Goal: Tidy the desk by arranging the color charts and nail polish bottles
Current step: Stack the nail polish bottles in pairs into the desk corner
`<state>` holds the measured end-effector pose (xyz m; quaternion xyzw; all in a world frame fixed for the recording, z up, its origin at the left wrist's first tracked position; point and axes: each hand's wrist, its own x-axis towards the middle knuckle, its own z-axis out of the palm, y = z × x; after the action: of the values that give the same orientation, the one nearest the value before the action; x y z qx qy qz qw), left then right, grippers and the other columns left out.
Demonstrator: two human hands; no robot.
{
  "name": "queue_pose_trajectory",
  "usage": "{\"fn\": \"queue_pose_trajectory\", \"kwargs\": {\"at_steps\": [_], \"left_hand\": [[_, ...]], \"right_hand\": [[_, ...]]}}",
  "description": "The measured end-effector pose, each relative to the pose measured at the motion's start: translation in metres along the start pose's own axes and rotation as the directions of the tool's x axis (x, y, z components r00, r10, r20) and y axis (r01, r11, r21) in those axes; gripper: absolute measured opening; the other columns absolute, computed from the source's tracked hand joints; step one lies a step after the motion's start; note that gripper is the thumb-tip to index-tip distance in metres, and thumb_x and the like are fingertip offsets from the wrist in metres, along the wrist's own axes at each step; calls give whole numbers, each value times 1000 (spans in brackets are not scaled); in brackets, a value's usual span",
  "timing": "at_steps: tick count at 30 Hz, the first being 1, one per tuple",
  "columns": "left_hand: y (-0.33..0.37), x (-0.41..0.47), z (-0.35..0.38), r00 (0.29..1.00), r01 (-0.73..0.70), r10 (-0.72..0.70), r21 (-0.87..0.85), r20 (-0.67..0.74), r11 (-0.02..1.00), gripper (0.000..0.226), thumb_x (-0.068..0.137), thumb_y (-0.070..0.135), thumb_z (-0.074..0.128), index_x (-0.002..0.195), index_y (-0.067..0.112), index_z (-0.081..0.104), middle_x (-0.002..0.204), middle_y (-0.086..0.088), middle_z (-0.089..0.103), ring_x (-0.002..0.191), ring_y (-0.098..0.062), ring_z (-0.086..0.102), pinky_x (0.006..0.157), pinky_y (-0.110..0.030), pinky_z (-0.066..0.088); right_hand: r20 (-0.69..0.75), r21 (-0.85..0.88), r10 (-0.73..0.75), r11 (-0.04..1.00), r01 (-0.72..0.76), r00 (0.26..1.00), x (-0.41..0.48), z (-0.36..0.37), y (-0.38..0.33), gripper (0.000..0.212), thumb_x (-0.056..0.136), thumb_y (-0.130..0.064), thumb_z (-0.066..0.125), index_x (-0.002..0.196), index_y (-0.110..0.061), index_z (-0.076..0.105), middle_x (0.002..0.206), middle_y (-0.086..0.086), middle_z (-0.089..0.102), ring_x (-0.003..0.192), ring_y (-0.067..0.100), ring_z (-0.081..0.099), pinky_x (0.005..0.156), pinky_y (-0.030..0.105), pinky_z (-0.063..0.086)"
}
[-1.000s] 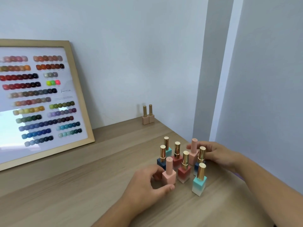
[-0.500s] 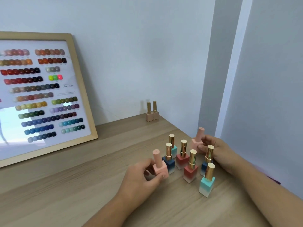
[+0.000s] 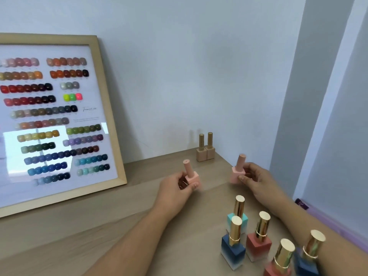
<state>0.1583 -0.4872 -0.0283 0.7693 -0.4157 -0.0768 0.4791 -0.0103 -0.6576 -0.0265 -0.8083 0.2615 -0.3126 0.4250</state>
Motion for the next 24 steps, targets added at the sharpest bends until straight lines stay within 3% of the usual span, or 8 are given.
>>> {"fn": "queue_pose_trajectory", "kwargs": {"at_steps": [7, 11, 14, 19, 22, 24], "left_hand": [[-8, 66, 28, 1000, 6, -6, 31, -28, 1000, 26, 78, 25, 72, 103, 25, 66, 74, 15, 61, 66, 0, 53, 58, -8, 39], [-10, 90, 41, 999, -23, 24, 61, -30, 998, 28, 76, 23, 73, 104, 24, 67, 71, 17, 59, 63, 2, 52, 57, -7, 38], [-11, 100, 48, 999, -41, 43, 75, -21, 996, 26, 75, 23, 74, 101, 24, 69, 74, 12, 62, 65, 0, 53, 63, -16, 39], [-12, 106, 55, 997, -51, 54, 56, -48, 997, 21, 74, 21, 76, 94, 23, 69, 69, 16, 60, 64, 1, 54, 65, -17, 43], [-11, 106, 57, 994, -35, 38, 38, -99, 999, 22, 72, 23, 78, 88, 27, 62, 70, 15, 59, 64, 0, 55, 66, -17, 46], [-11, 107, 59, 990, -23, 25, 21, -140, 1000, 27, 69, 21, 80, 84, 25, 57, 67, 13, 58, 62, -1, 56, 64, -20, 49]], "right_hand": [[29, -14, -28, 999, 29, 999, 64, 28, 9, 24, 89, -8, 56, 108, -23, 60, 104, -3, 65, 94, 12, 58, 77, 18, 40], [50, -5, -30, 1000, 30, 998, 89, 38, 13, 23, 88, -6, 57, 104, -21, 62, 104, 1, 66, 93, 16, 61, 84, 26, 45], [80, -27, -28, 999, 30, 996, 97, 41, 17, 24, 88, -7, 57, 108, -19, 62, 109, 2, 65, 96, 15, 60, 87, 25, 45], [61, -53, -22, 998, 25, 998, 100, 43, 20, 26, 88, -8, 58, 112, -18, 62, 114, 1, 61, 101, 13, 59, 91, 26, 45], [-2, -79, -28, 996, 28, 1000, 101, 44, 21, 32, 86, -8, 60, 114, -23, 60, 108, 0, 58, 92, 10, 58, 74, 9, 41], [-20, -91, -23, 996, 21, 1000, 103, 45, 21, 35, 85, -7, 62, 115, -25, 59, 102, 0, 58, 90, 11, 59, 70, 9, 38]]}}
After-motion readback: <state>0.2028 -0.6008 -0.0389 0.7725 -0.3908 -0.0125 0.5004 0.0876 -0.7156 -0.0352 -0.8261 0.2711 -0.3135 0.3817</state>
